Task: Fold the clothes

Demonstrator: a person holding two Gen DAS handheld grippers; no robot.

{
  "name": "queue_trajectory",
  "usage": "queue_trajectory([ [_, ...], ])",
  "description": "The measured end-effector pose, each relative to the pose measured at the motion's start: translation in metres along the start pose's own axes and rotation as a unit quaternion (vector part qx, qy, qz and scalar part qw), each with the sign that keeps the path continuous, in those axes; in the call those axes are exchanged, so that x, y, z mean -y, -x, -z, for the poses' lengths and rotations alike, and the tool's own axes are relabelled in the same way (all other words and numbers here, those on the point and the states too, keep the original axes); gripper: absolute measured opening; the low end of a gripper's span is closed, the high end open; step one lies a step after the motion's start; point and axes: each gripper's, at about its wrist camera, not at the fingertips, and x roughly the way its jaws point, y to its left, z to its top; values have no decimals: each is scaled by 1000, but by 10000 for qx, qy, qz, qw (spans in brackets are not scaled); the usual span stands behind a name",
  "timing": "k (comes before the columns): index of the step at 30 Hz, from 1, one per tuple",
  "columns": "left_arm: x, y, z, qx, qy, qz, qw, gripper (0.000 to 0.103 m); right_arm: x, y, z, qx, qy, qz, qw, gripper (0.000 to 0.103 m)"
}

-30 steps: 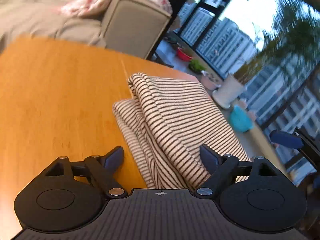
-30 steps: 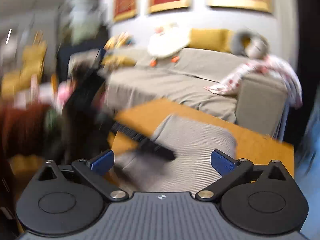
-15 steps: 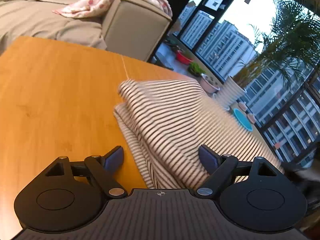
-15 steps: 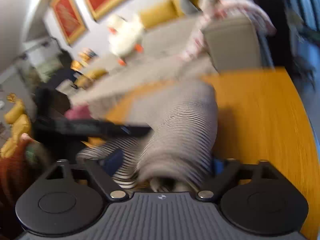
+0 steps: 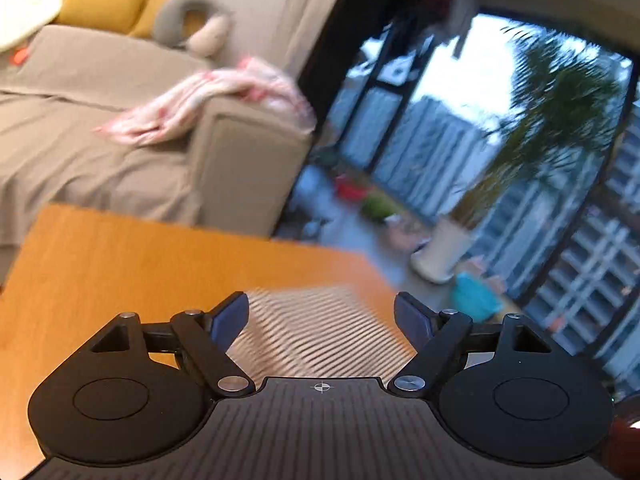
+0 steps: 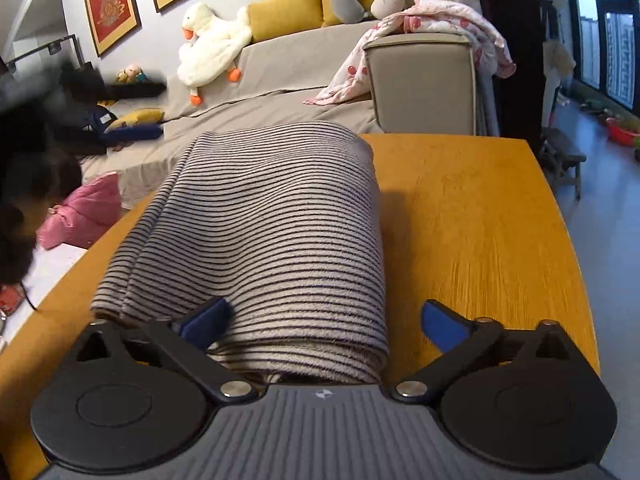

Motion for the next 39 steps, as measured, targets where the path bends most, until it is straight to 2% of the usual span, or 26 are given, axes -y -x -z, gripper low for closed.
queue_trajectory([
  [2, 4, -18, 0, -246, -28, 319, 9992, 84, 0, 4, 3, 0, -44, -10, 10000, 103],
  [4, -2, -44, 9, -656, 15, 251, 9975, 80, 7, 11, 8, -117, -263, -145, 9995, 103],
  [5, -10, -57, 15, -874, 117, 100, 9961, 79, 10, 13, 7, -181, -376, -219, 9989, 103],
  [7, -21, -71, 25, -1027, 232, -36, 9944, 77, 17, 15, 1, -319, -609, -382, 9969, 103],
  [9, -21, -70, 25, -1020, 192, -44, 9946, 77, 20, 19, -6, -377, -749, -490, 9953, 103],
  [13, -21, -70, 26, -1007, 113, -61, 9948, 77, -18, 44, -21, 532, 384, -474, 9967, 103],
  [14, -21, -70, 26, -1004, 93, -65, 9949, 77, -31, 43, -21, 601, 735, -446, 9945, 103],
  [16, -20, -69, 26, -994, 81, -67, 9950, 78, -56, 31, -14, 464, 1365, -260, 9892, 103],
  [18, -20, -67, 27, -987, 84, -68, 9951, 78, -76, 11, 5, 253, 1831, 263, 9824, 103],
  [19, -20, -67, 28, -986, 81, -71, 9951, 78, -83, 5, 10, 219, 1931, 420, 9800, 103],
  [22, -23, -66, 29, -984, 70, -78, 9951, 78, -90, 4, 16, 351, 1801, 543, 9815, 103],
  [25, -24, -67, 31, -963, 57, -53, 9953, 79, -88, 6, 10, 243, 1791, 378, 9828, 103],
  [28, -24, -66, 31, -958, 26, -55, 9954, 80, -62, 24, -10, 71, 1448, -444, 9884, 103],
  [30, -25, -65, 32, -960, 11, -58, 9954, 80, -33, 36, -30, 52, 810, -986, 9918, 103],
  [32, -27, -65, 32, -946, 34, -32, 9955, 80, 2, 42, -51, 82, 13, -1218, 9925, 103],
  [34, -27, -66, 33, -923, 49, -11, 9957, 81, 36, 30, -73, 66, -653, -1150, 9912, 102],
  [36, -25, -67, 34, -910, -7, -9, 9959, 84, 56, 8, -90, -9, -924, -923, 9914, 91],
  [37, -24, -67, 35, -903, -35, -9, 9959, 84, 63, -8, -98, -109, -1014, -844, 9912, 81],
  [39, -22, -67, 35, -918, -124, -44, 9957, 84, 78, -45, -104, -455, -1350, -877, 9859, 74],
])
